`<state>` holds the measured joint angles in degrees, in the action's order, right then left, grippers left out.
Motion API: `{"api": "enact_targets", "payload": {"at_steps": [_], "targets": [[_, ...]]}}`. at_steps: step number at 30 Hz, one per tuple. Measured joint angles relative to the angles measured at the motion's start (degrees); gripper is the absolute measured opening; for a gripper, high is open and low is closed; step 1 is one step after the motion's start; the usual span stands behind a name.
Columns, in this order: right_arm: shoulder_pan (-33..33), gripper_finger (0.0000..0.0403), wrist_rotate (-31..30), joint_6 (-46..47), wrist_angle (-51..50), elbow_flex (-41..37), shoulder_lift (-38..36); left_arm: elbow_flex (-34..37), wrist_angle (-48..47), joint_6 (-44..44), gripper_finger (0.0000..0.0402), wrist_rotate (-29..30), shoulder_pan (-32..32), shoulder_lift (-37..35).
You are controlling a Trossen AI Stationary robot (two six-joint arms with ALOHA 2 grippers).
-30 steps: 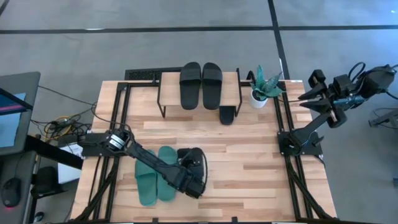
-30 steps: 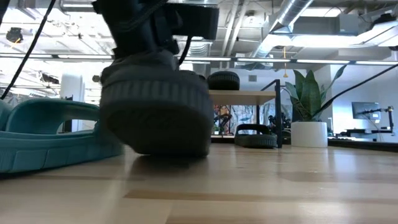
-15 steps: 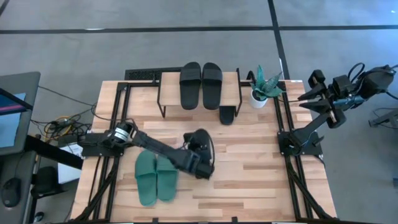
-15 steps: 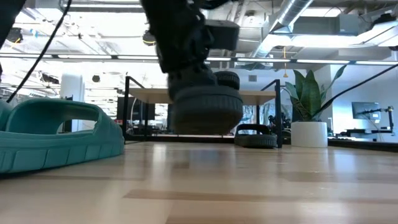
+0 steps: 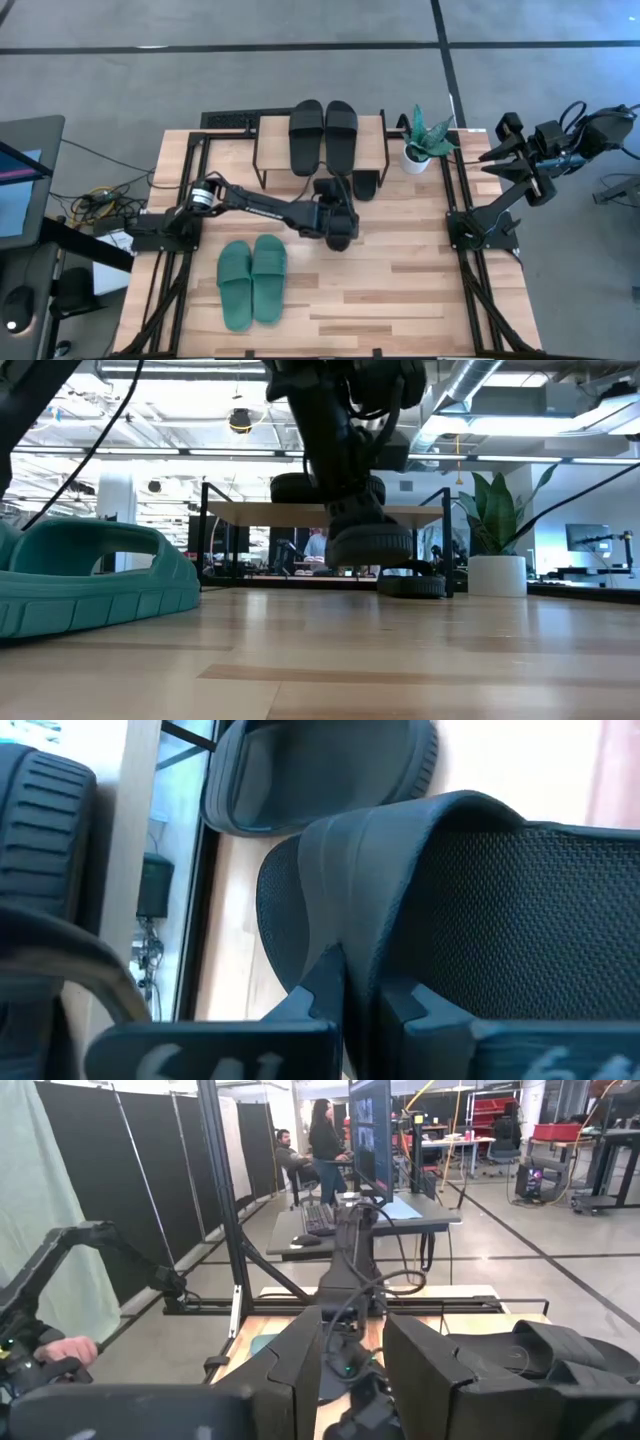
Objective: Pick and place slides into the shelf
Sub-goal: Put the black slide under the shelf
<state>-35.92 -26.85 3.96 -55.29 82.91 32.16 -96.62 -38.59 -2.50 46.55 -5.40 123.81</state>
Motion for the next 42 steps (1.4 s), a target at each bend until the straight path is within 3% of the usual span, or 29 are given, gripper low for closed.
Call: {"api": "enact_targets", "payload": {"at_steps": [16,42], "targets": [[0.0,0.0098,-0.2,-1.0,0.0,0.0,0.0,2.7,5.6,-1.6,0.0,-4.2,2.5,1.3],[0.0,0.0098,-0.2,-1.0,0.5,0.0,0.0,2.7,10.1,-0.3,0.0001,-2.5,6.9,3.0]]}}
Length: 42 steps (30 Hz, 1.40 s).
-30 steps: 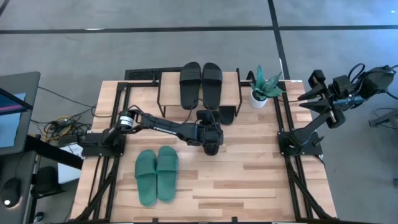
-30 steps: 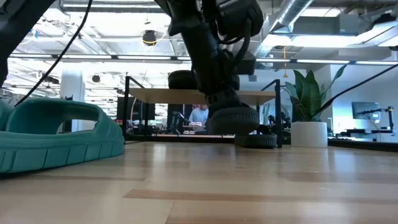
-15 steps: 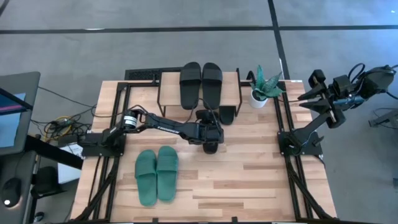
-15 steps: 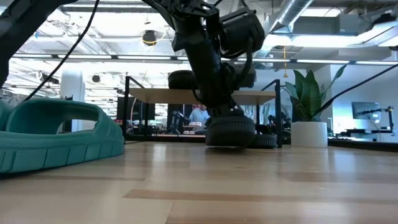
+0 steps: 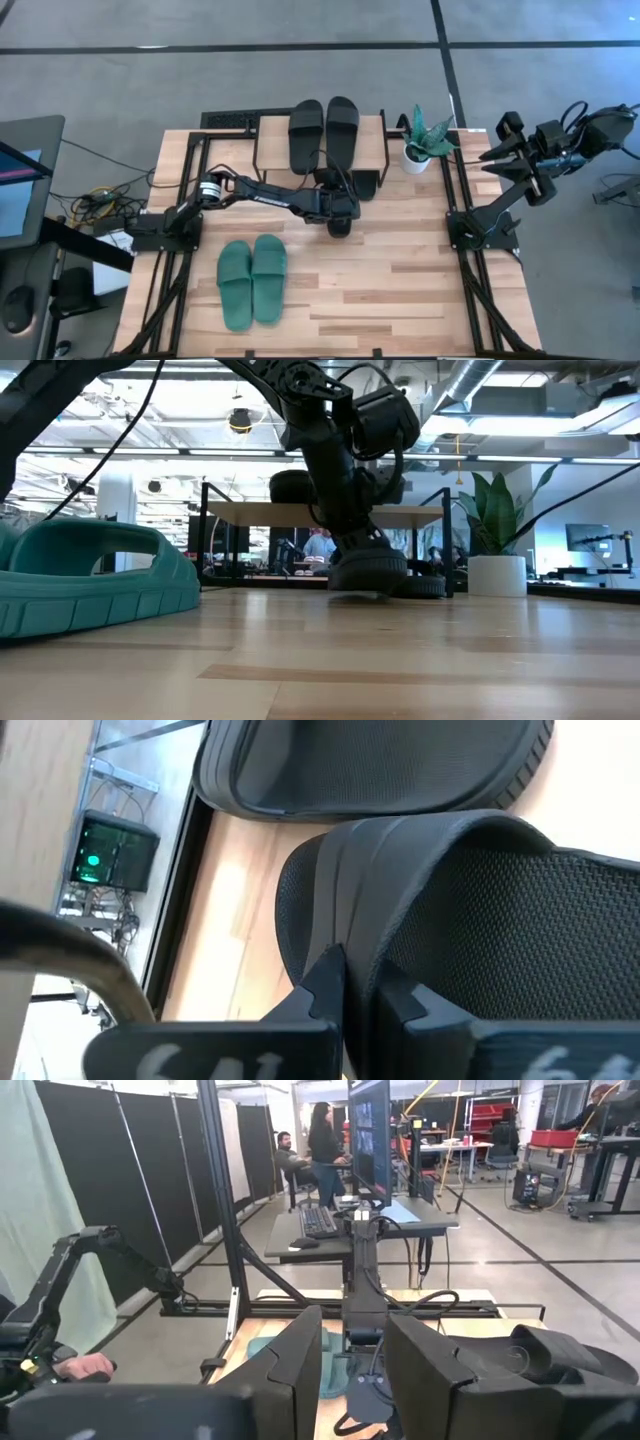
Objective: Pick and place slides into the shelf
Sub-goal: Put the black slide under the shelf
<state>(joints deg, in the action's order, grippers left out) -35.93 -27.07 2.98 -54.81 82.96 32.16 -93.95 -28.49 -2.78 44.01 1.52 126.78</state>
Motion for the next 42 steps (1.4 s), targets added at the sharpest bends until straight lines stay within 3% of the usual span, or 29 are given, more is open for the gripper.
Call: {"api": "enact_targets", "payload": {"at_steps": [12,32,42], "targets": [[0.0,0.0098,0.0,0.0,-0.5,0.0,0.0,0.0,1.6,-1.8,0.0008,-2.8,-0.4,0.0],[0.0,0.0098,0.0,0.0,-0.5,0.0,0.0,0.0,1.4,1.0,0.009,-2.7,-0.4,0.0],[0.0,0.0098,0.0,0.6,-0.5,0.0,0.0,0.0,0.9,0.9,0.0105,-4.5,-0.8,-0.1]]}}
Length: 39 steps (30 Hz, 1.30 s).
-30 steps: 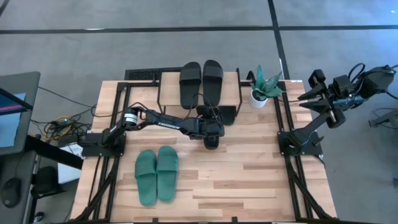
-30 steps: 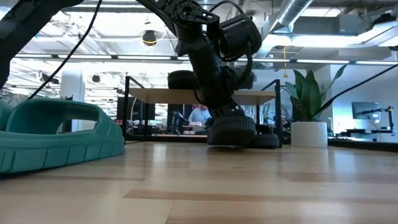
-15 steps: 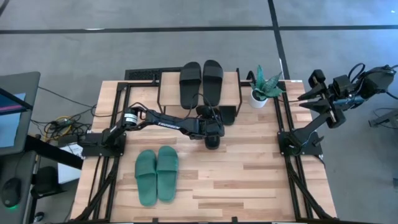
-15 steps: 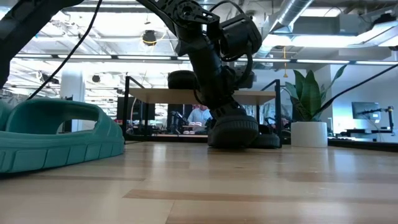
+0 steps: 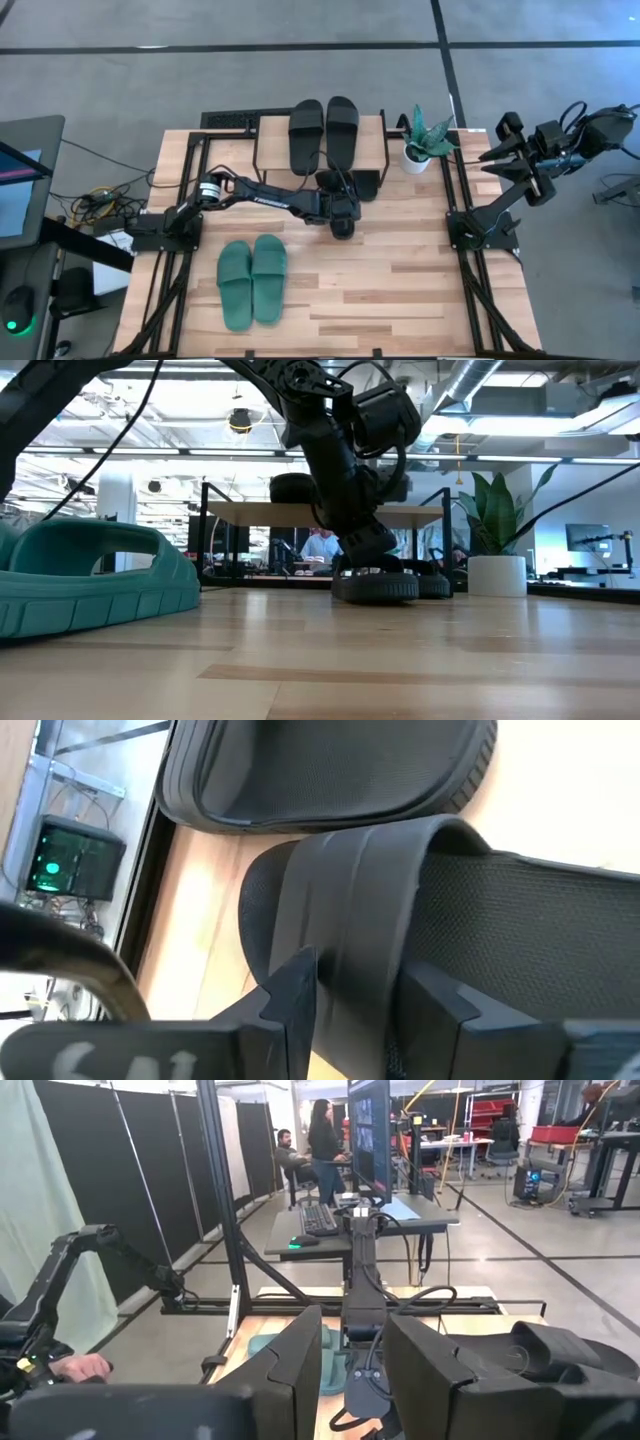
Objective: Pick and place slides into the shelf
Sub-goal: Put the black slide under the shelf
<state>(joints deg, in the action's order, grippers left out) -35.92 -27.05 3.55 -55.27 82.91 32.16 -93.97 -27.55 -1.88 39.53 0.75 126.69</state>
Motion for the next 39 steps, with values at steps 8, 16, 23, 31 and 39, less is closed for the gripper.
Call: {"api": "enact_targets", "payload": {"at_steps": [8,16,23,31,39], "targets": [[0.0,0.0098,0.0,0.1,0.0,0.0,0.0,0.0,0.0,-1.7,0.0105,-0.1,-0.2,-0.1],[0.0,0.0098,0.2,1.6,-0.9,-0.9,0.0,0.0,-0.1,-1.8,0.0105,-0.1,-1.8,-0.1],[0.0,0.0098,0.2,2.0,-0.9,-0.9,0.0,0.0,-0.1,-0.9,0.0105,-0.2,-3.8,-0.1],[0.0,0.0098,0.2,2.0,-1.0,-0.9,0.0,0.0,-3.0,-0.8,0.0105,4.0,-4.4,-0.1],[0.0,0.0098,0.2,2.1,-1.0,-0.9,0.0,0.0,-4.4,-5.3,0.0105,2.7,-1.9,-0.1]]}}
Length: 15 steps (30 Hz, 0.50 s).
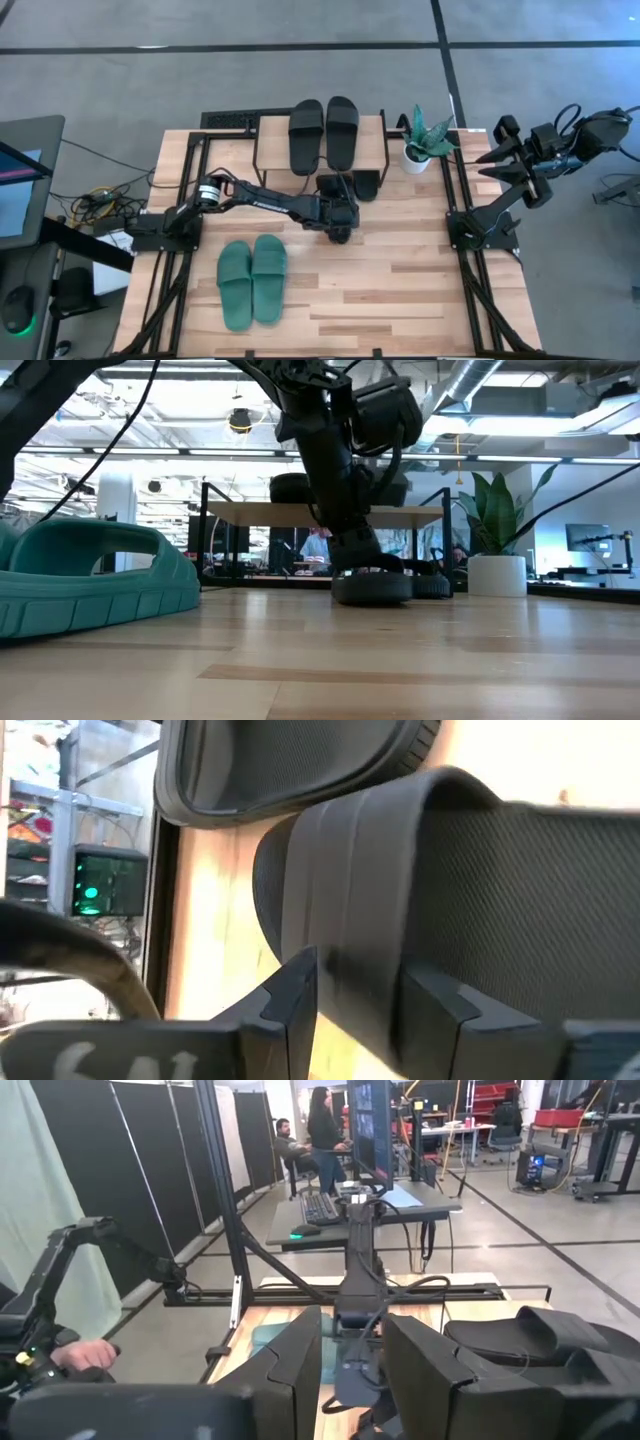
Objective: Pick and place slides into the shelf
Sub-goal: Put the black slide under the shelf
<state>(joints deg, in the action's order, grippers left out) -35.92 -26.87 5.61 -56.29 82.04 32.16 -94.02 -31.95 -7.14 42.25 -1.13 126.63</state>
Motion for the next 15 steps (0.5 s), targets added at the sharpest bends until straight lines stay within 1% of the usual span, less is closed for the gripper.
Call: {"api": "enact_targets", "payload": {"at_steps": [4,15], "targets": [[0.0,0.0098,0.0,0.5,0.0,0.0,0.0,0.0,1.1,-1.2,0.0105,-1.4,1.1,0.0],[0.0,0.0098,0.0,0.5,0.0,0.0,0.0,0.0,2.3,2.0,0.0105,-1.4,1.1,0.0]]}}
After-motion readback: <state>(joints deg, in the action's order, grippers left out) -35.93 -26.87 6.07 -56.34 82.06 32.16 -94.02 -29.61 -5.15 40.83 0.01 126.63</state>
